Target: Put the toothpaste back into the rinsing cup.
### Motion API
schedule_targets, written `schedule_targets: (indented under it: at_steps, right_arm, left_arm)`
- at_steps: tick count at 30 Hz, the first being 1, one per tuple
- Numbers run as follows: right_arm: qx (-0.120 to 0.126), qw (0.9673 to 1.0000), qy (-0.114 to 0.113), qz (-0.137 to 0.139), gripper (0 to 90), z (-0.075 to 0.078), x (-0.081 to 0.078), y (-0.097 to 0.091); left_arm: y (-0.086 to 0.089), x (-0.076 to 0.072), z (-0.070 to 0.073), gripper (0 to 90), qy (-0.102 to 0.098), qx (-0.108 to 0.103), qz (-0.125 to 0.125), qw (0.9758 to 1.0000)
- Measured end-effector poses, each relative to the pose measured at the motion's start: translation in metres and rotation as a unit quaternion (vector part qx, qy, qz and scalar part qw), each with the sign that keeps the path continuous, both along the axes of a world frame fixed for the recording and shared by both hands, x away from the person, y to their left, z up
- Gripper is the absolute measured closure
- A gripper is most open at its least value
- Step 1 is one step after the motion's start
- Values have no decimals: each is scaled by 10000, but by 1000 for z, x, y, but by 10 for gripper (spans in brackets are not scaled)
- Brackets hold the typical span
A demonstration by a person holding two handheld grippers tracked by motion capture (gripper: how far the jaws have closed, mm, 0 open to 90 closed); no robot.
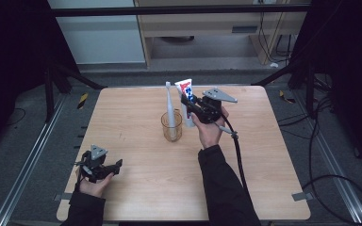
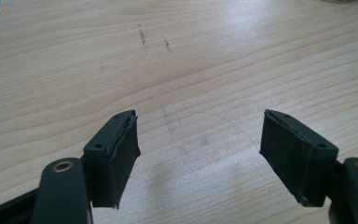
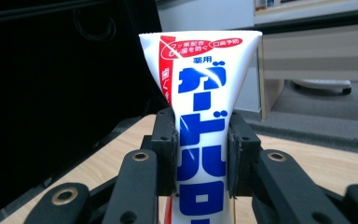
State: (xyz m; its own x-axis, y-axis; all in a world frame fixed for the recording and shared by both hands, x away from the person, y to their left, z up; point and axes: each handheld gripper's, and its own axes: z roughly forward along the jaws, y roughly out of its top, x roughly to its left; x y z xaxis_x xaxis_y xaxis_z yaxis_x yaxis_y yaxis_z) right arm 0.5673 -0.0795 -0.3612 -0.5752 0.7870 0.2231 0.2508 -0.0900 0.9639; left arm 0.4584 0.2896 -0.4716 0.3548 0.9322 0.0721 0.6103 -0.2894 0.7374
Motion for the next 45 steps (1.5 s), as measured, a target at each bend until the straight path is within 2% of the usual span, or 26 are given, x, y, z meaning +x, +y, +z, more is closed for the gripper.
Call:
schedule_targets:
  at_steps: [11, 17, 33, 45]
  right_arm:
    - [74, 9999, -142, 2, 693, -5, 16, 23]
    - [53, 9999, -119, 55, 693, -11, 22, 32]
    - [95, 9998, -170, 77, 693, -20, 30, 43]
    - [-95, 9996, -215, 146, 693, -35, 34, 55]
  left_arm:
    - [1, 0, 0, 269, -6, -14, 10, 10000]
    - [2, 0, 0, 269, 2, -26, 27, 10000]
    - [2, 0, -1, 270, 1, -24, 41, 10000]
    - [3, 0, -1, 271, 10, -34, 49, 10000]
